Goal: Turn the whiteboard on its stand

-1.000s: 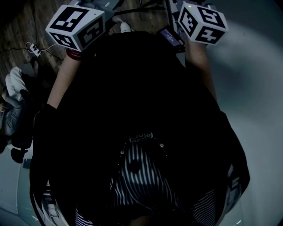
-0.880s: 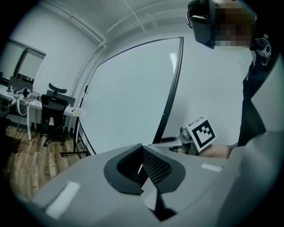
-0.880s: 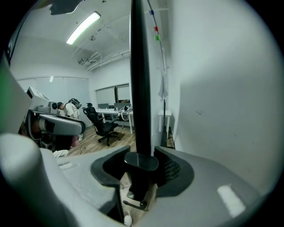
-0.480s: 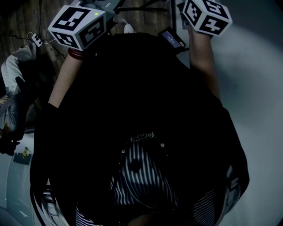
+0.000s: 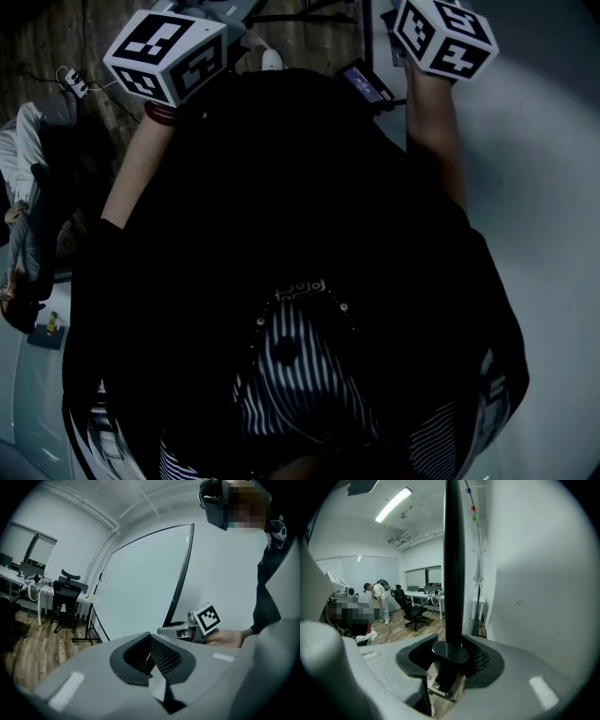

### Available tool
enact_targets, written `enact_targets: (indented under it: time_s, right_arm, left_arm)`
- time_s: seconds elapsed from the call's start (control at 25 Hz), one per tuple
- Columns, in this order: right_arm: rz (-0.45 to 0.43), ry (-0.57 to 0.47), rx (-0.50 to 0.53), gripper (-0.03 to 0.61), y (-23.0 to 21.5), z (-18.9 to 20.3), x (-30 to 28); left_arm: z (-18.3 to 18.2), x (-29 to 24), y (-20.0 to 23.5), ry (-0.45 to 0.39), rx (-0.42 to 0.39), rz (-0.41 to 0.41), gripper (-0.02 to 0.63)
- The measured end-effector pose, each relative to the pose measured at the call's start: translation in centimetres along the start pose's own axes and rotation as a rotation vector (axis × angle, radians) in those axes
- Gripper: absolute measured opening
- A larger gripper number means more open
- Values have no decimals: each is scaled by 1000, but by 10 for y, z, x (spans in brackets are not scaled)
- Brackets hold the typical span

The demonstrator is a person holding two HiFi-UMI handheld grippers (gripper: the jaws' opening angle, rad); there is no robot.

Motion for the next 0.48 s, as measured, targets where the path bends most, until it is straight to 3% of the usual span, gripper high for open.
enact_targets:
  time_s: [0.48]
  right_arm:
    - [-37,29,5,167,13,6,41]
  left_arm:
    - [-19,-11,-11,13,-10,62,-2]
Point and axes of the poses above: the fingertips, and each gripper's own axes: x backward along the fingers, y to its left, z out of its underside, the point moved 7 cm from there along x, backward along the fingers, and after that the axes turned 3 degrees about -x, right-handed, at the moved point
